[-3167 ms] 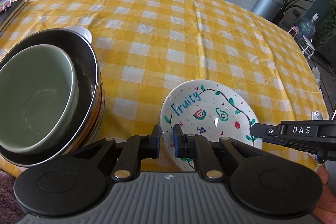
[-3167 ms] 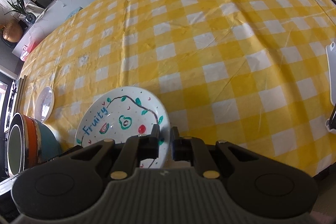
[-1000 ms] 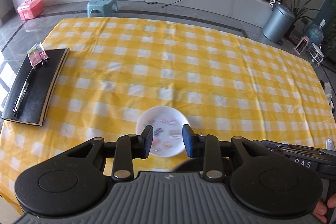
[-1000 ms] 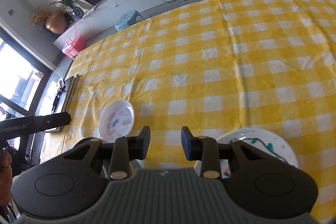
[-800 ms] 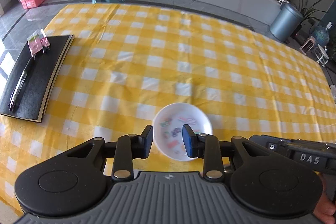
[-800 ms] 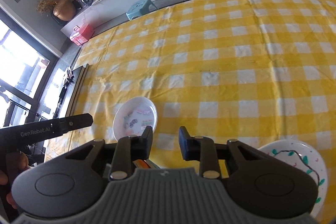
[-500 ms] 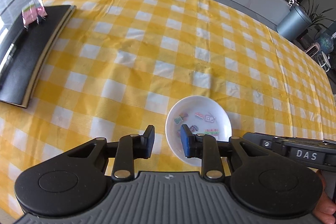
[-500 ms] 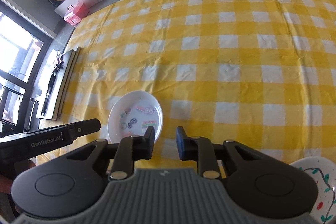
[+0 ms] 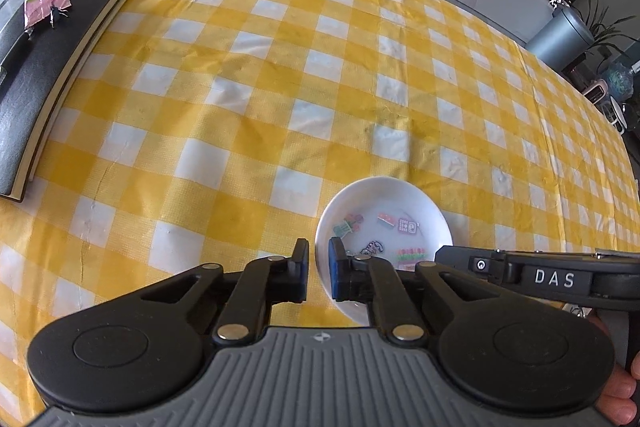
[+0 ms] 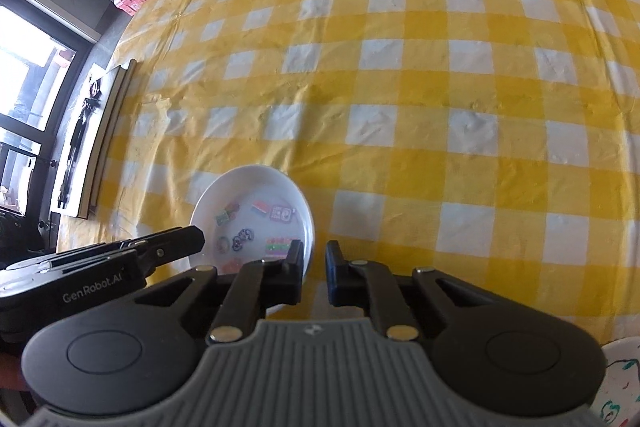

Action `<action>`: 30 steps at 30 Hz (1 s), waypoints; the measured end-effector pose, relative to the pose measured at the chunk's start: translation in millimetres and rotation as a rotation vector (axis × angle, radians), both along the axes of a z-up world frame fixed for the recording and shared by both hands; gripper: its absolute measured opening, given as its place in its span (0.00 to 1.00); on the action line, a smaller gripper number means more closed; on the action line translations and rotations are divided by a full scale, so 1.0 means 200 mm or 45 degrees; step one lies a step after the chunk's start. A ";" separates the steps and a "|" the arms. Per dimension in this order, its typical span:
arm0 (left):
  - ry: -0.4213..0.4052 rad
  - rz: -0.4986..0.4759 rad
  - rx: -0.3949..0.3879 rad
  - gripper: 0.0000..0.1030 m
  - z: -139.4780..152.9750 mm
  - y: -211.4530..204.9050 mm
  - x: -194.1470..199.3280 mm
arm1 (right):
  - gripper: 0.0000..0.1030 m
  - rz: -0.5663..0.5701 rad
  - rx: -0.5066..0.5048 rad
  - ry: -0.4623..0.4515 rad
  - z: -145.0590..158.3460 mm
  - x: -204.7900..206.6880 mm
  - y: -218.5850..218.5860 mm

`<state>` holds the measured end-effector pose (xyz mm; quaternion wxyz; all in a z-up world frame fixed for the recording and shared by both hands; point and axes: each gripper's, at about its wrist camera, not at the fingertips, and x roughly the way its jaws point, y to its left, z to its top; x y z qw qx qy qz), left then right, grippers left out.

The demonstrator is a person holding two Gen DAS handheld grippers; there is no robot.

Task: Organize plates and bowls
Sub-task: 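Move both grippers to the small white sticker plate and close on its rim, then carry the small sticker plate and lower it onto the 'Fruity' plate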

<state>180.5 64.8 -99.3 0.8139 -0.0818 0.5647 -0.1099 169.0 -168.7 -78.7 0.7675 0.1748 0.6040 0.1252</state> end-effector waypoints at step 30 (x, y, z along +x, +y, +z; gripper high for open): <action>-0.161 -0.167 -0.103 0.01 0.36 -0.63 -0.35 | 0.00 -0.387 0.040 -0.242 0.40 -0.52 -0.67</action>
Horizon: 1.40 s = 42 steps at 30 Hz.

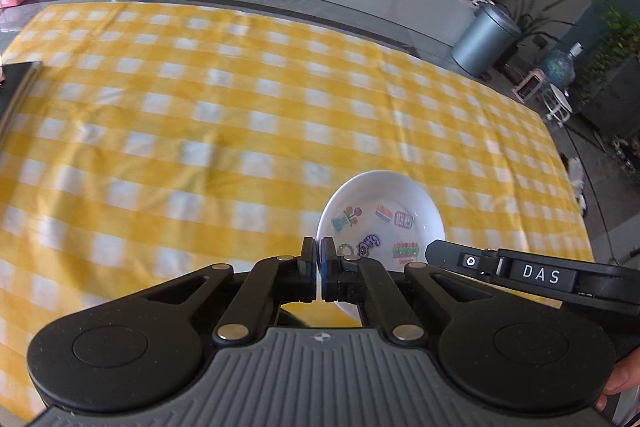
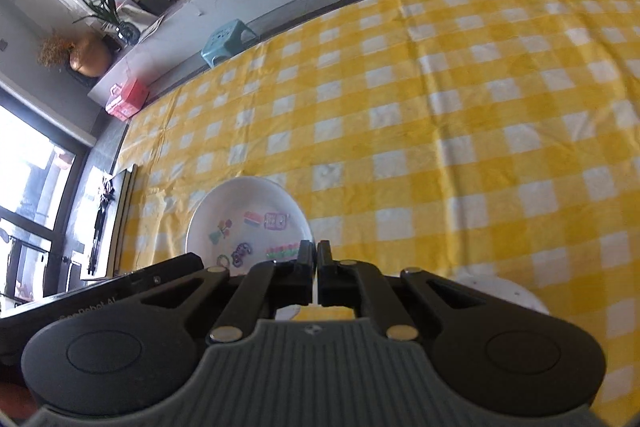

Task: Organize plates and bowls
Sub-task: 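Carry the small sticker plate and lower it onto the 'Fruity' plate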

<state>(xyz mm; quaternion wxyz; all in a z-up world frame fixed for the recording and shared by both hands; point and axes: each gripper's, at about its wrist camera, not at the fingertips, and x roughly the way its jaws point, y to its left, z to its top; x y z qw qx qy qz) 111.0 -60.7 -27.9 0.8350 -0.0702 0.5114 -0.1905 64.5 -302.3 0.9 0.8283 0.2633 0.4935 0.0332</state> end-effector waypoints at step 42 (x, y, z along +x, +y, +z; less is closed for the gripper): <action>0.218 -0.007 0.115 0.02 -0.33 -0.36 -0.31 | 0.00 -0.031 -0.230 0.273 -0.25 -0.31 -0.25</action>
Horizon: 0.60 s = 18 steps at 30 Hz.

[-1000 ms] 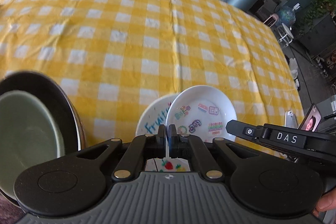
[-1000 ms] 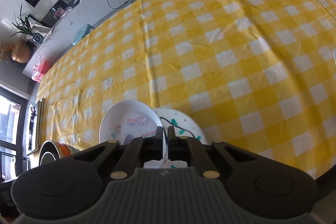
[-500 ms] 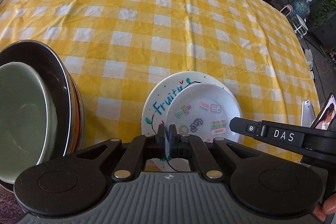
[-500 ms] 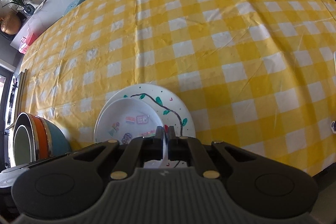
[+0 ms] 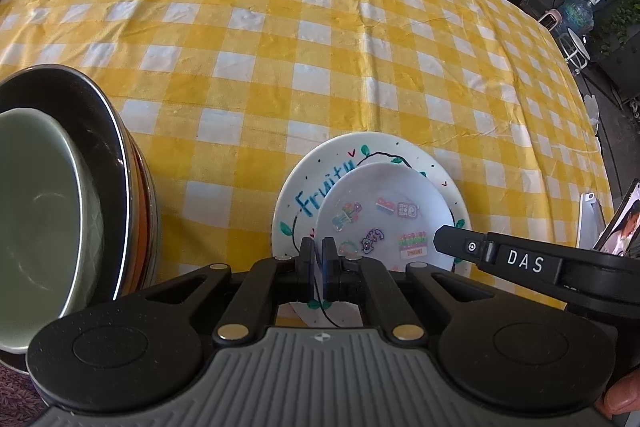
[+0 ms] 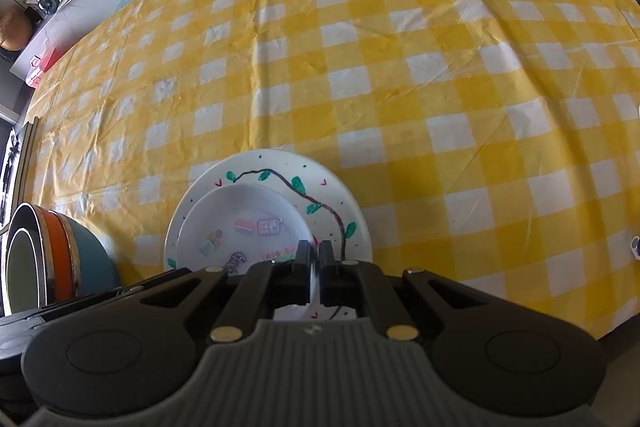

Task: Organize plates and bowls
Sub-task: 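Carry the small sticker plate and lower it onto the 'Fruity' plate, then open both grippers to release the small sticker plate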

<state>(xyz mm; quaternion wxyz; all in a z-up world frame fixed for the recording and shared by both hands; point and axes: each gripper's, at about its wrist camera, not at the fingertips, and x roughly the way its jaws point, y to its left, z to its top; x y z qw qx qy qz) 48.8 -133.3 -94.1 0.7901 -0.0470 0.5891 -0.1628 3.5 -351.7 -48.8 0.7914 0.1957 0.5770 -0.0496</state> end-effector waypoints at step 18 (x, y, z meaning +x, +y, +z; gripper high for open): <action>-0.115 -0.021 -0.024 0.30 0.13 0.04 -0.06 | 0.19 -0.058 0.018 -0.131 0.08 -0.04 -0.03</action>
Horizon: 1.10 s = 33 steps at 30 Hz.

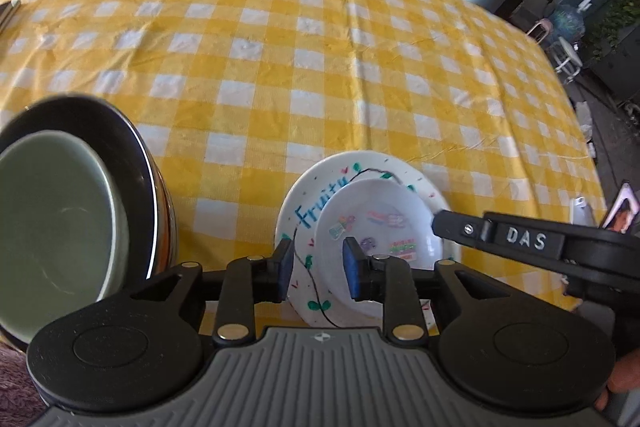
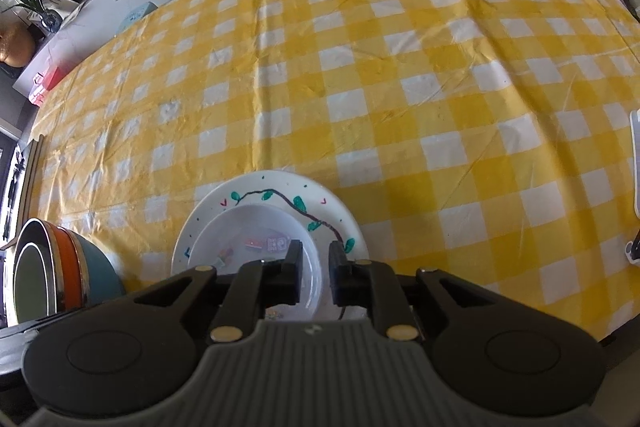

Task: Organize plates and bowls
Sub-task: 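Open both grippers to release the small sticker plate, then move both grippers to the nested bowl stack and close on its rim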

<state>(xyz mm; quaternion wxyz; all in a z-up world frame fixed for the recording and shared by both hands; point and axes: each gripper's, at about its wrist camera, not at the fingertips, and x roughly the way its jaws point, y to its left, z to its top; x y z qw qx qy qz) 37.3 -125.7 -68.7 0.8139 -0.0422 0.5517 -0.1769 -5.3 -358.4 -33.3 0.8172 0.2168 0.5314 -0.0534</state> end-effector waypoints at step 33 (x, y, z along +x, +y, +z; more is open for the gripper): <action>-0.105 0.447 -0.104 0.62 0.21 0.95 -0.04 | 0.51 0.262 0.094 -0.106 0.21 0.01 0.82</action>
